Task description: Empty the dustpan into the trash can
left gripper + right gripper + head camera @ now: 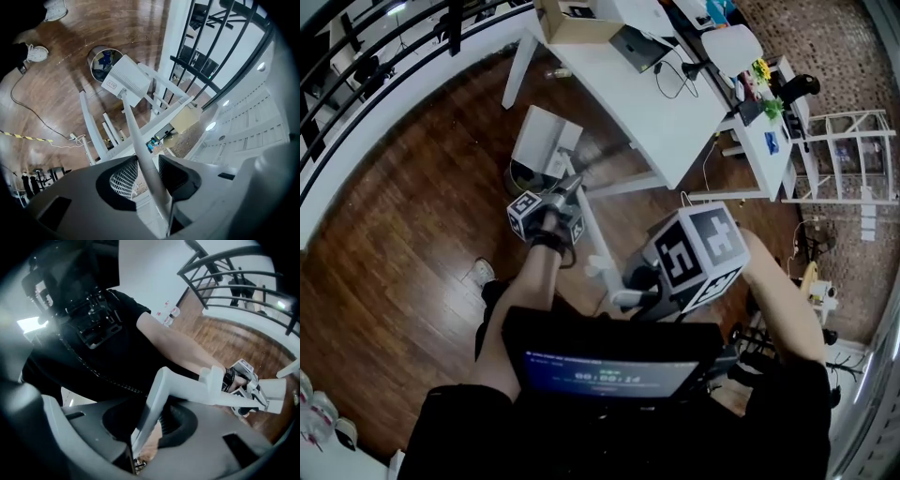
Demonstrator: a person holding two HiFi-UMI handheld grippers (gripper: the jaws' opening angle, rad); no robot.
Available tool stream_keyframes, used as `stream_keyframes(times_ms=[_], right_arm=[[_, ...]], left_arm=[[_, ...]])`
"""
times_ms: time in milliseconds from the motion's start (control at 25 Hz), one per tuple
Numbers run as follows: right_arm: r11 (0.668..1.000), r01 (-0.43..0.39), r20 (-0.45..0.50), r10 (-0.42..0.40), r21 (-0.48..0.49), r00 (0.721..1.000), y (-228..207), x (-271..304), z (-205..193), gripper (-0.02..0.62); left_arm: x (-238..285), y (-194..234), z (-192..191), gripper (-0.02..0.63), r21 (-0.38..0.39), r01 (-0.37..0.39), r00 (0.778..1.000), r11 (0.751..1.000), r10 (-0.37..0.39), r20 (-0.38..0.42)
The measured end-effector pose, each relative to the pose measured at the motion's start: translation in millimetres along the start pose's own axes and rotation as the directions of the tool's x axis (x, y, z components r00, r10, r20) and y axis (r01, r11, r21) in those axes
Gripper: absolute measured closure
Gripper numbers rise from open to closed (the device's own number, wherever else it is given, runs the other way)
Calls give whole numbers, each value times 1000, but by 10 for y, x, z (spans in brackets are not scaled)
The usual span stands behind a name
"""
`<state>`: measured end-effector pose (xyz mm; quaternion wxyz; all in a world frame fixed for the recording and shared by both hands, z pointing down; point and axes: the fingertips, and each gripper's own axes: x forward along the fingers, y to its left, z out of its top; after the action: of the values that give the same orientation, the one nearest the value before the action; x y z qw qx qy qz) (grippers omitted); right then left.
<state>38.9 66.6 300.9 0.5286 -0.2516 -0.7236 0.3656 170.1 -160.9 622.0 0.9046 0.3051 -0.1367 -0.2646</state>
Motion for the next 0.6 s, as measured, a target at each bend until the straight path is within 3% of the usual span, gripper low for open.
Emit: stream_keyframes(times_ms=[280, 400, 600], right_arm=[[996, 65, 140, -55, -69, 989, 176, 53, -89, 511], [992, 87, 197, -67, -94, 978, 287, 99, -161, 511], [978, 140, 308, -86, -157, 948, 390, 144, -184, 509]], left_arm=[[-166, -51, 146, 477, 43, -45, 990, 998, 39, 134], [-285, -44, -43, 482, 63, -64, 996, 996, 61, 60], [-570, -214, 33, 486, 108, -65, 995, 992, 57, 82]])
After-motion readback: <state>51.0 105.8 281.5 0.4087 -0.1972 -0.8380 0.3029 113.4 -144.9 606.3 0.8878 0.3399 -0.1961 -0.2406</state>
